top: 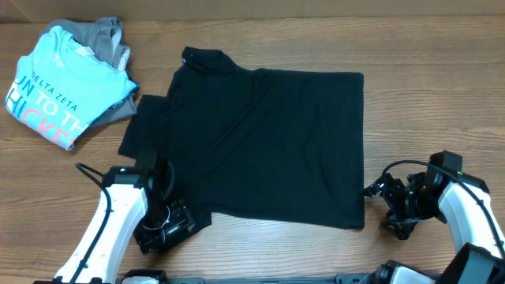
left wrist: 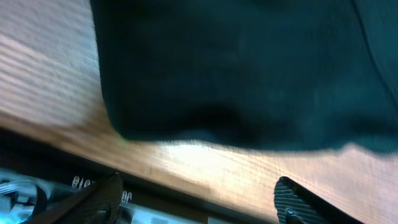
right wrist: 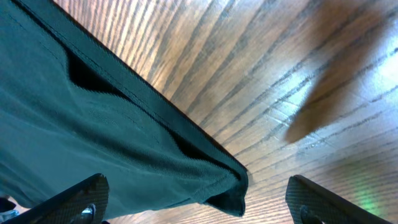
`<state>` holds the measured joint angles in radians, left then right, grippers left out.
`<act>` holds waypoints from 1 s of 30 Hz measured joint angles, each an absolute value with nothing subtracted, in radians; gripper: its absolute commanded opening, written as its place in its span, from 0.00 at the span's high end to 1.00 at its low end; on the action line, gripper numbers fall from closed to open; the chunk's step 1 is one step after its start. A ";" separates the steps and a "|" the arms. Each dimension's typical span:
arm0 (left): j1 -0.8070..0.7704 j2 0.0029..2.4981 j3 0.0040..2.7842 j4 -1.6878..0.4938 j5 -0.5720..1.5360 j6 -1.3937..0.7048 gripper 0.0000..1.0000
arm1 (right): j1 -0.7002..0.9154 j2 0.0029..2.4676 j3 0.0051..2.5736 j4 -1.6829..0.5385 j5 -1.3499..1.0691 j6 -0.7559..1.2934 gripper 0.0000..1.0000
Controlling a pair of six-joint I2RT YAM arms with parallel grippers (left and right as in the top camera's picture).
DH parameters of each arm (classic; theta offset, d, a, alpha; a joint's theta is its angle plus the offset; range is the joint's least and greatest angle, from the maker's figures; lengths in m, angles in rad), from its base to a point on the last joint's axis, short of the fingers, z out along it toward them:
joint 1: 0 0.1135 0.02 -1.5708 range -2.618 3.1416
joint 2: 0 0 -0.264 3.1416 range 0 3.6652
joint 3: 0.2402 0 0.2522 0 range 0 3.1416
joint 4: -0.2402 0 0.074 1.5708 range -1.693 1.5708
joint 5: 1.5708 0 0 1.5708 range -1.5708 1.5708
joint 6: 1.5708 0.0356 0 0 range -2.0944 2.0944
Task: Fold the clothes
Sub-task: 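Release the hem and move the left gripper down to the bottom-left corner, then grasp the black shirt's bottom-left hem corner with the left gripper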
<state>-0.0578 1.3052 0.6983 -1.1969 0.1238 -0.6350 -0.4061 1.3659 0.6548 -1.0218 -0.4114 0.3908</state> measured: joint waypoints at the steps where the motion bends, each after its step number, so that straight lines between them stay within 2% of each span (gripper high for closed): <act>1: -0.058 1.305 0.686 -1.177 0.113 -0.655 0.17 | -0.406 1.366 0.655 -1.021 -0.411 0.391 0.04; 8: -0.058 1.308 0.594 -1.079 0.063 -0.752 0.21 | -0.406 1.366 0.655 -1.020 -0.411 0.373 0.04; 10: -0.058 1.310 0.593 -1.078 0.063 -0.760 0.26 | -0.406 1.366 0.655 -1.019 -0.411 0.369 0.04; 11: -0.058 1.312 0.593 -1.076 0.063 -0.762 0.30 | -0.406 1.366 0.655 -1.020 -0.411 0.368 0.04; 12: -0.058 1.314 0.593 -1.076 0.063 -0.765 0.39 | -0.406 1.366 0.655 -1.019 -0.412 0.367 0.04; 13: -0.058 1.315 0.593 -1.076 0.064 -0.765 0.56 | -0.406 1.366 0.655 -1.018 -0.411 0.365 0.04; 14: -0.058 1.316 0.593 -1.074 0.064 -0.773 0.67 | -0.406 1.366 0.655 -1.018 -0.411 0.366 0.04; 15: -0.058 1.316 0.593 -1.072 0.063 -0.776 0.74 | -0.406 1.366 0.655 -1.018 -0.411 0.366 0.04; 16: -0.058 1.316 0.593 -1.070 0.063 -0.779 0.76 | -0.406 1.366 0.655 -1.018 -0.411 0.366 0.04; 17: -0.058 1.316 0.593 -1.069 0.063 -0.777 0.71 | -0.406 1.366 0.655 -1.018 -0.411 0.366 0.04; 19: -0.058 1.316 0.593 -1.064 0.063 -0.782 0.32 | -0.406 1.366 0.655 -1.018 -0.411 0.366 0.04; 21: -0.058 1.316 0.593 -1.064 0.063 -0.781 0.18 | -0.406 1.366 0.655 -1.016 -0.411 0.366 0.04; 27: -0.058 1.316 0.593 -1.018 0.095 -0.818 0.09 | -0.406 1.366 0.655 -1.003 -0.424 0.366 0.04; 30: -0.057 1.317 0.593 -0.993 0.102 -0.852 0.12 | -0.406 1.366 0.655 -0.997 -0.434 0.366 0.04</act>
<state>-0.0574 1.3167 0.5934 -0.9932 0.1024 -0.8516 -0.4061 1.3659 0.6548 -0.9974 -0.4335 0.3656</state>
